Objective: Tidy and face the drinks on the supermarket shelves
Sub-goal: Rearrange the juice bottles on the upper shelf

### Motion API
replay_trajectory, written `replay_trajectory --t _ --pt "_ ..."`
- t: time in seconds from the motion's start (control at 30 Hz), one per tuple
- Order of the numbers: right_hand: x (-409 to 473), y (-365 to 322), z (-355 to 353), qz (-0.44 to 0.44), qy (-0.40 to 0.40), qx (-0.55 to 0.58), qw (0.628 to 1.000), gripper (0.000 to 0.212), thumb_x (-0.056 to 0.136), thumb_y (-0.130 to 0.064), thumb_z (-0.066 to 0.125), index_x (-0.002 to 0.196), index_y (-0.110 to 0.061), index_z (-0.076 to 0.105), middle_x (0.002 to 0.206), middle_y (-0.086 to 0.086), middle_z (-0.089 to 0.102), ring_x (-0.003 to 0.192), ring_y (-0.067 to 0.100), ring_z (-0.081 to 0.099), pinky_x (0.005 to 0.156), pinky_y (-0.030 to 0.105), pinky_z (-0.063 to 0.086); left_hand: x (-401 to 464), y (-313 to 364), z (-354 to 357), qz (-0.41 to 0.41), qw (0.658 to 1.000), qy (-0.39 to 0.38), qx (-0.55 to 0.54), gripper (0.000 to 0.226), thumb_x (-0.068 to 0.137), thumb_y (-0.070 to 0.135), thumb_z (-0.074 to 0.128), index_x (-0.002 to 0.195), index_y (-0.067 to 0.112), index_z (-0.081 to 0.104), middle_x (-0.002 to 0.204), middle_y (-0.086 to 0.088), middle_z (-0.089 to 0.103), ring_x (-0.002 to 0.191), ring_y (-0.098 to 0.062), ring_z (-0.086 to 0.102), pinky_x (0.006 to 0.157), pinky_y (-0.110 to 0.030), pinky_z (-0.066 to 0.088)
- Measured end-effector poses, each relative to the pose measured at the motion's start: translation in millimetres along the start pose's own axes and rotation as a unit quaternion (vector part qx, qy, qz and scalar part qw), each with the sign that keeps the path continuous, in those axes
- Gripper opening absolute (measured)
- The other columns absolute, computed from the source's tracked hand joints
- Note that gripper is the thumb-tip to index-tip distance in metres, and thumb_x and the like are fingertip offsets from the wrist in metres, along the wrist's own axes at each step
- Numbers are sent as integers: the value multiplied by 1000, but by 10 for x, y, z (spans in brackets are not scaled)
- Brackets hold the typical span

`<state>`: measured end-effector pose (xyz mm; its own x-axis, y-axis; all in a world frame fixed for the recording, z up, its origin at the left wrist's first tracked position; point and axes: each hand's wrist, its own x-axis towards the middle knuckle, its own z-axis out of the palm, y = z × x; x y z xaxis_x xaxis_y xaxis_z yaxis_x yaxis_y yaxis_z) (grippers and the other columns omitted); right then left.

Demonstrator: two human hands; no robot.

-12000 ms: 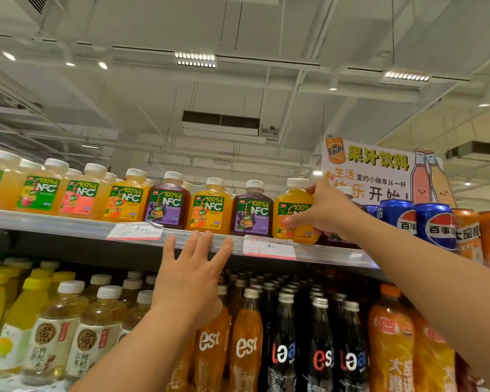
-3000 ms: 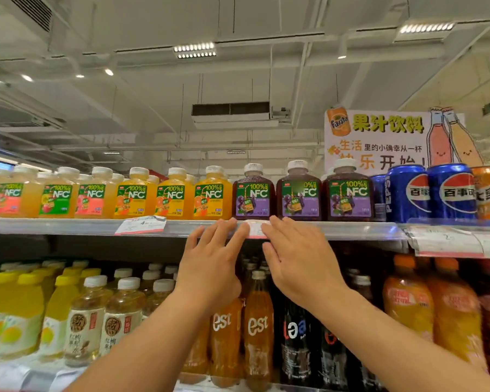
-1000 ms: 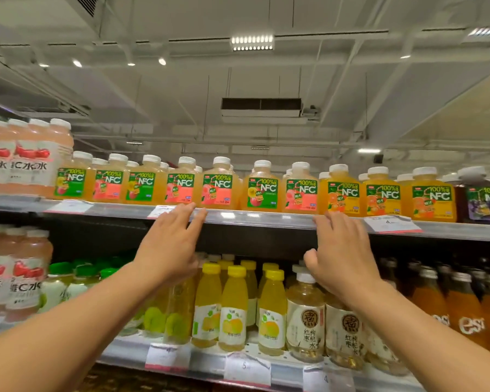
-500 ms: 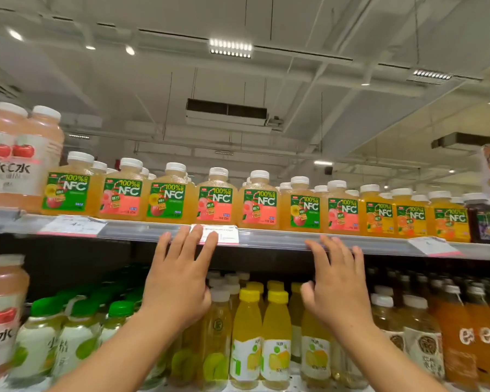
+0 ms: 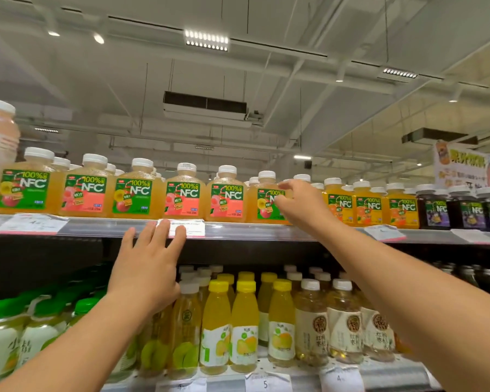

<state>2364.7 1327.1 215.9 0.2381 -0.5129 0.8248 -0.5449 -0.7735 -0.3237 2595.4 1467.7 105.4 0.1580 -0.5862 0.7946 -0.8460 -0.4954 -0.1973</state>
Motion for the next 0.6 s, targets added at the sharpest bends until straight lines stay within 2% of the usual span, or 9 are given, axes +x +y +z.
replay_trajectory --t 0.07,0.13,0.23,0.3,0.37,0.4,0.5,0.6 --pt "152 -18 34 16 -32 14 999 45 87 -34 63 128 -16 56 108 -2 64 88 15 60 75 34 53 3 -2 -12 -2 1000 -5 2 91 80 48 54 148 29 -3 159 -4 5 146 -27 4 118 -48 7" --pt "233 2 68 21 -63 -2 998 42 84 -44 66 116 -19 57 92 -7 63 79 16 64 70 39 58 -7 -1 -31 -6 1000 -16 4 92 80 47 53 149 29 -5 159 -4 3 146 -27 1 118 -48 4" --pt "288 79 150 24 -87 -13 996 37 79 -51 71 100 -28 50 86 -7 67 64 13 68 56 34 59 -20 0 -22 -10 1000 -24 6 91 81 45 49 149 29 -11 160 -4 -3 147 -28 -3 119 -49 1" --pt "321 110 175 27 -87 -30 995 52 74 -52 75 112 -29 46 94 -5 65 71 15 68 63 36 60 -14 -4 -20 -10 999 -32 8 92 81 44 47 148 29 -14 160 -4 -6 147 -28 -5 119 -49 -1" --pt "370 122 177 24 -68 -65 995 79 63 -53 83 126 -21 49 113 0 59 93 18 62 79 39 56 -8 -11 -24 -7 999 -39 9 93 80 43 47 148 29 -15 160 -4 -7 147 -28 -6 118 -50 -1" --pt "392 119 177 22 -56 -82 995 87 57 -55 85 128 -18 51 119 2 55 99 19 59 82 38 53 -6 -13 -24 -6 999 -42 10 94 79 43 47 148 29 -15 160 -4 -7 147 -29 -7 118 -50 -2" --pt "415 85 164 24 -39 -86 995 90 54 -59 86 128 -18 54 125 3 46 102 21 55 80 36 50 -9 -18 -8 -5 999 -44 15 95 78 44 46 148 28 -16 160 -4 -9 146 -29 -9 118 -50 -3" --pt "417 93 164 22 -27 -71 997 91 59 -56 86 132 -20 47 126 4 48 106 20 55 79 34 49 -10 -17 7 -6 999 -41 17 94 79 45 44 148 28 -17 160 -5 -10 147 -29 -10 118 -51 -4"
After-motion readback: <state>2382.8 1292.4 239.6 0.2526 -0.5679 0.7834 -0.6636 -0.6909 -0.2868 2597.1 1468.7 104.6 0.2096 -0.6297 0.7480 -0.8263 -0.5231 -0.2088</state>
